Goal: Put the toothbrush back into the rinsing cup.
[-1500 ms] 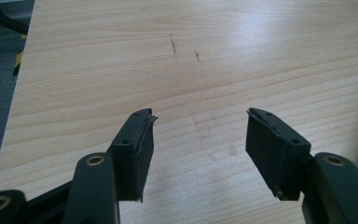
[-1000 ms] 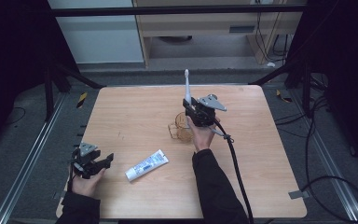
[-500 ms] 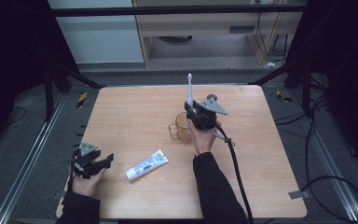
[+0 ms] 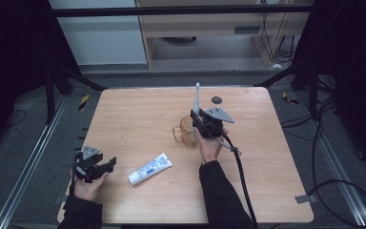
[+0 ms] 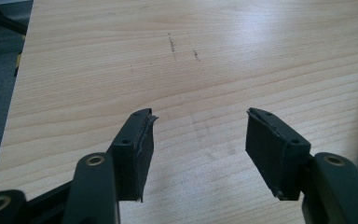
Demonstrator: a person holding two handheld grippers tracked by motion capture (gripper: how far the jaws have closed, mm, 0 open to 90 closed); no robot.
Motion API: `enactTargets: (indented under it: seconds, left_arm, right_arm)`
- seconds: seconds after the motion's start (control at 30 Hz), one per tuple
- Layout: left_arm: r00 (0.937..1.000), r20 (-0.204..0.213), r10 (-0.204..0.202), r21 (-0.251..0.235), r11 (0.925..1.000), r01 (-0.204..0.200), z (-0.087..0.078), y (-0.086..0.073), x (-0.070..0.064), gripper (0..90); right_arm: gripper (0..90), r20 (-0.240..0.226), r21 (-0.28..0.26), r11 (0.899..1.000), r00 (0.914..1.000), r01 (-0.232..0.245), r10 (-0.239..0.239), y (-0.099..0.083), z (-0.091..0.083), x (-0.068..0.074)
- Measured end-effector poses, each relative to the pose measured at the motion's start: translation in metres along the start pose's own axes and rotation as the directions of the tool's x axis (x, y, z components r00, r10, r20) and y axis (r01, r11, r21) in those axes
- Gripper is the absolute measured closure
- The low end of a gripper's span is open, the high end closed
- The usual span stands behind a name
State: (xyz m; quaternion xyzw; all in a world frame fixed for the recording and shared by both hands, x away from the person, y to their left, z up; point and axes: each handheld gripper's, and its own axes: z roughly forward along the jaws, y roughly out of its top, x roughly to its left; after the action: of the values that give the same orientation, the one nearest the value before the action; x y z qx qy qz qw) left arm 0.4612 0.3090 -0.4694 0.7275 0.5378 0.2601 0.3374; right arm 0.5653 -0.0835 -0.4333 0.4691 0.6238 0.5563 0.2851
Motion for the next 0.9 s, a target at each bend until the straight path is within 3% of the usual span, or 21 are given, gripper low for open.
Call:
enactTargets:
  seconds: [0.3,0.9]
  left_arm:
    - [1.0,0.001,0.001,0.001,1.0,-0.001,0.0,0.0,-0.001,41.0]
    - [1.0,0.002,0.007,0.006,1.0,-0.007,0.001,0.0,-0.002,40.9]
  right_arm:
    - [66.6,0.0,0.045,0.998,0.9992,0.039,-0.039,-0.008,0.0,0.001]
    - [66.3,-0.007,0.085,0.996,0.9992,0.039,-0.039,-0.014,-0.006,-0.006]
